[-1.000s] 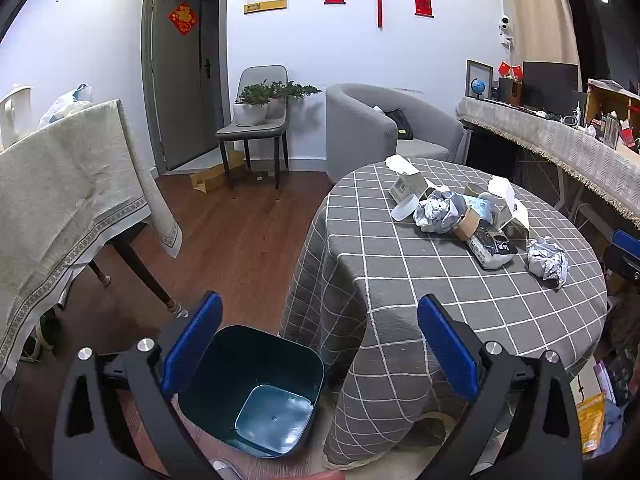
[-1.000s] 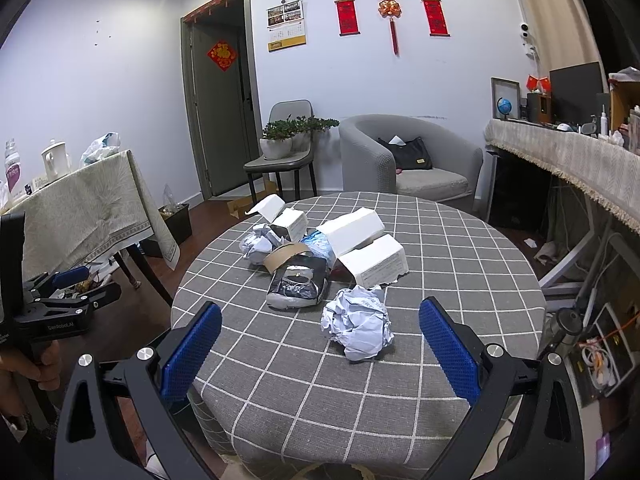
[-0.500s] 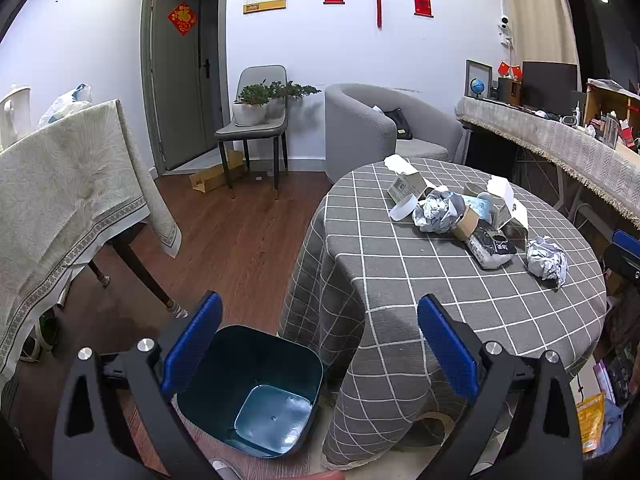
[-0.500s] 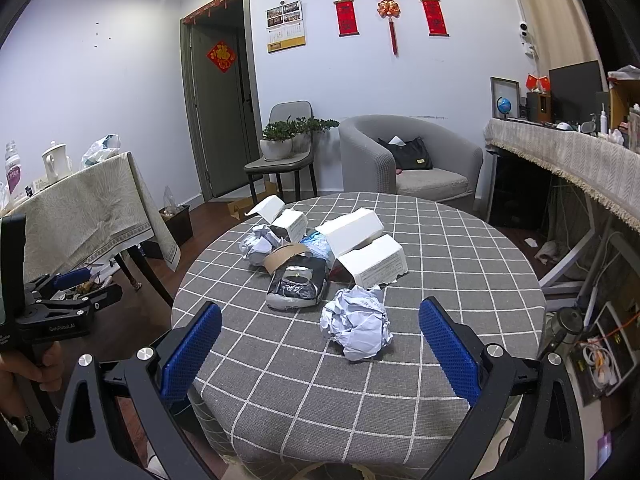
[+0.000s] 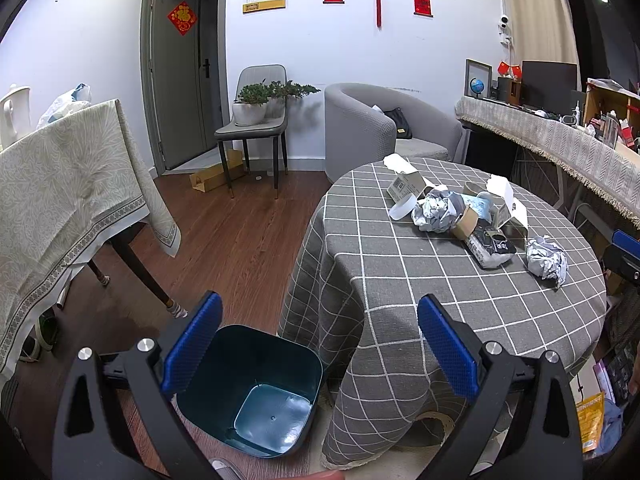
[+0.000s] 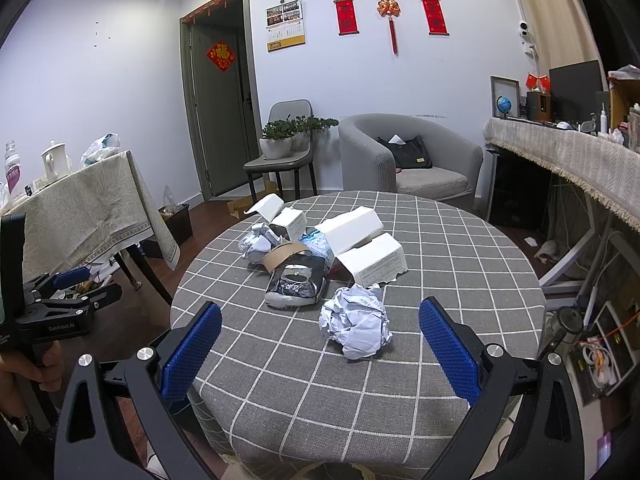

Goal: Collect trash

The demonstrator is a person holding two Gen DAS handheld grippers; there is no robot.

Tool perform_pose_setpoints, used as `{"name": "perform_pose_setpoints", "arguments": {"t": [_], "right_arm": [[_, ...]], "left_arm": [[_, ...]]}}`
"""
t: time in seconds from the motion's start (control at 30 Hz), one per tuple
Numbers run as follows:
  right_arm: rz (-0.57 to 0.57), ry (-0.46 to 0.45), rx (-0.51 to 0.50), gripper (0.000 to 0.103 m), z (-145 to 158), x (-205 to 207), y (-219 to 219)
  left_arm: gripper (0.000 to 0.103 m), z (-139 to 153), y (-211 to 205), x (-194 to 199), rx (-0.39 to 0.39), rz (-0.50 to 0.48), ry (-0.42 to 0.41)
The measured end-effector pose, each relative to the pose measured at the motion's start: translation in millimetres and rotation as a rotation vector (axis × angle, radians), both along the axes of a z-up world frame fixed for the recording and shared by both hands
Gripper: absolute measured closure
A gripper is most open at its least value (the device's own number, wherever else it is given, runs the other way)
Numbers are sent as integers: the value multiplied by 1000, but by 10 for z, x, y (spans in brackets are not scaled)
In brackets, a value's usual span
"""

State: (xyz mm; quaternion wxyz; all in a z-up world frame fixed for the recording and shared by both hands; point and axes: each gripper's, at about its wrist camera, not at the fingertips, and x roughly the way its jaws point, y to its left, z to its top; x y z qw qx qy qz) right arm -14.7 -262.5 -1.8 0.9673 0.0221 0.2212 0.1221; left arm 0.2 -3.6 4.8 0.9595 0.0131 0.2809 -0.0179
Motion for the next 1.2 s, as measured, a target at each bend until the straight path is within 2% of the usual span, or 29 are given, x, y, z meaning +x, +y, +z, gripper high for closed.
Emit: {"name": "perform_pose_setpoints", "arguments": {"t": [0.43, 0.63, 1.2], "right_arm": [[-1, 3, 1, 3, -10, 1, -23], [10, 33, -14, 3, -67, 49, -3], [-5, 134, -7, 3, -211, 512, -171]], "left_arm": [[4, -4, -15, 1, 1, 1, 0], [4, -2, -41, 22, 0, -1, 0], [4, 17, -217, 342, -56, -91, 23]]}}
